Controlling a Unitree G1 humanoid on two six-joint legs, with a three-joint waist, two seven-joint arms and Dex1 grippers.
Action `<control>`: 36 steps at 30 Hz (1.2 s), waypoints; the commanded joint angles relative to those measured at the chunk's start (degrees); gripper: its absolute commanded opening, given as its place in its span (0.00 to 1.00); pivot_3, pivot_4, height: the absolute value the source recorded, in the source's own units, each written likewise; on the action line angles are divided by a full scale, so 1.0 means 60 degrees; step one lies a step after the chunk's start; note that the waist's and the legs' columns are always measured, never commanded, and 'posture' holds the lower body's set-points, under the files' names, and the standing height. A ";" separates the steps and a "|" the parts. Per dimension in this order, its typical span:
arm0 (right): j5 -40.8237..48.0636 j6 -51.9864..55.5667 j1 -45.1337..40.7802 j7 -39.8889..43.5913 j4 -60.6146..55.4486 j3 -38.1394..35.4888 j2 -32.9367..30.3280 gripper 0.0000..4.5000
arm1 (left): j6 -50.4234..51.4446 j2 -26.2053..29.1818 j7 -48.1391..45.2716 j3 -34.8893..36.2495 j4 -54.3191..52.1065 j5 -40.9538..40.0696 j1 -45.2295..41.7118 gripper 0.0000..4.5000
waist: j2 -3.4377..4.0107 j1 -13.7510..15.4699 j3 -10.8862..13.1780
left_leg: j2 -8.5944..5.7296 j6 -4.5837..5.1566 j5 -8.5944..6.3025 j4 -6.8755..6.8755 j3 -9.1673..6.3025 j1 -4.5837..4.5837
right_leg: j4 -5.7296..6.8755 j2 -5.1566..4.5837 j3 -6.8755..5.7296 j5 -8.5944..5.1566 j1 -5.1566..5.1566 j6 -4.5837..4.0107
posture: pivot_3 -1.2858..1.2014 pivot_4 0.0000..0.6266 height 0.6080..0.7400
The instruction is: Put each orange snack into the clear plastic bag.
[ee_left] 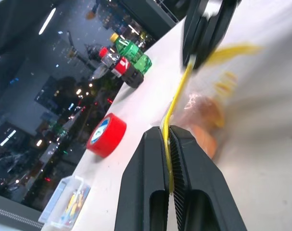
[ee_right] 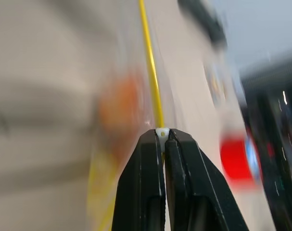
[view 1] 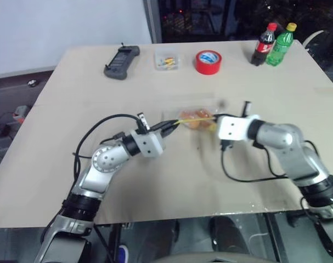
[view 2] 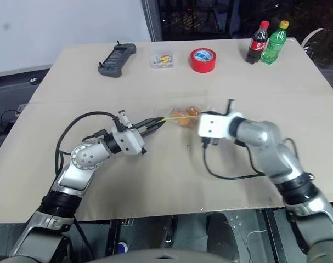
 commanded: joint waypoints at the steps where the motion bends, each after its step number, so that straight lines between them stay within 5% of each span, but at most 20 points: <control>1: -0.0482 0.0879 -0.0010 -0.0612 0.0626 -0.1231 -0.0651 0.00 | 0.0093 0.0126 0.0304 0.0732 0.0277 -0.0414 -0.0324 0.00 | 0.0001 -0.0035 0.0001 | 0.0003 0.0029 -0.0017 0.0000 0.0004 0.0003 | 0.0002 0.0002 0.0003 0.0000 0.0000 0.0000 | 0.52 0.24 1.00; 6: -0.0485 0.0787 -0.0738 -0.1054 0.1423 -0.1229 -0.0862 0.00 | 0.0202 0.0017 0.0182 0.0657 0.1030 -0.0570 -0.1048 0.00 | 0.0001 -0.0015 0.0001 | 0.0012 0.0031 -0.0017 0.0005 0.0003 0.0004 | 0.0006 0.0004 -0.0003 0.0000 0.0001 0.0001 | 0.52 0.24 1.00; 16: -0.0498 -0.1078 -0.3311 -0.1547 0.4362 -0.0997 -0.1480 0.00 | 0.0034 -0.0705 -0.0513 0.0388 0.5439 -0.0949 -0.5413 0.00 | -0.0012 -0.0009 0.0012 | -0.0031 -0.0006 0.0004 0.0058 0.0006 -0.0034 | 0.0006 -0.0002 -0.0034 0.0003 0.0006 0.0007 | 0.52 0.24 1.00; 21: 0.0346 -0.1130 -0.2051 -0.0643 0.2679 -0.1561 -0.2100 0.00 | -0.0309 -0.0663 -0.1373 0.0283 0.4970 -0.1471 -0.5004 0.00 | -0.0010 -0.0097 0.0011 | -0.0024 -0.0004 0.0004 -0.0027 -0.0003 -0.0050 | -0.0095 -0.0005 -0.0024 0.0003 -0.0010 0.0007 | 0.52 0.24 1.00; 28: 0.1409 -0.0047 0.1769 0.0195 -0.1197 -0.2371 -0.2048 0.00 | 0.0178 -0.0415 -0.2364 -0.0181 0.1916 -0.1955 -0.1904 0.00 | -0.0007 -0.0253 0.0003 | -0.0017 0.0010 -0.0003 0.0052 -0.0004 -0.0220 | -0.0033 -0.0019 0.0008 0.0006 -0.0186 0.0008 | 0.52 0.24 1.00; 29: 0.1474 0.0105 0.2153 0.0241 -0.1495 -0.2432 -0.2023 0.15 | 0.0388 -0.0340 -0.2536 -0.0201 0.1560 -0.2082 -0.1593 0.16 | -0.0005 -0.0225 0.0006 | -0.0023 0.0011 -0.0004 0.0069 0.0010 -0.0211 | 0.0017 -0.0022 0.0029 0.0006 -0.0192 0.0009 | 0.52 0.24 1.00; 33: 0.1926 0.0678 0.3261 0.0472 -0.2154 -0.2708 -0.1854 0.51 | 0.1838 0.0047 -0.3016 0.0004 0.0429 -0.2964 -0.0756 0.50 | -0.0001 -0.0147 0.0013 | -0.0018 0.0054 -0.0025 0.0112 0.0000 -0.0134 | 0.0065 -0.0006 0.0025 0.0018 -0.0117 0.0025 | 0.52 0.24 1.00; 36: 0.2763 0.1189 0.4039 0.0556 -0.2313 -0.3608 -0.1600 0.80 | 0.4228 0.0599 -0.3469 0.0567 -0.0930 -0.4811 0.0067 0.77 | -0.0001 -0.0126 0.0020 | 0.0017 0.0055 -0.0031 0.0117 -0.0002 0.0051 | 0.0041 0.0008 0.0012 -0.0012 0.0093 0.0058 | 0.52 0.24 1.00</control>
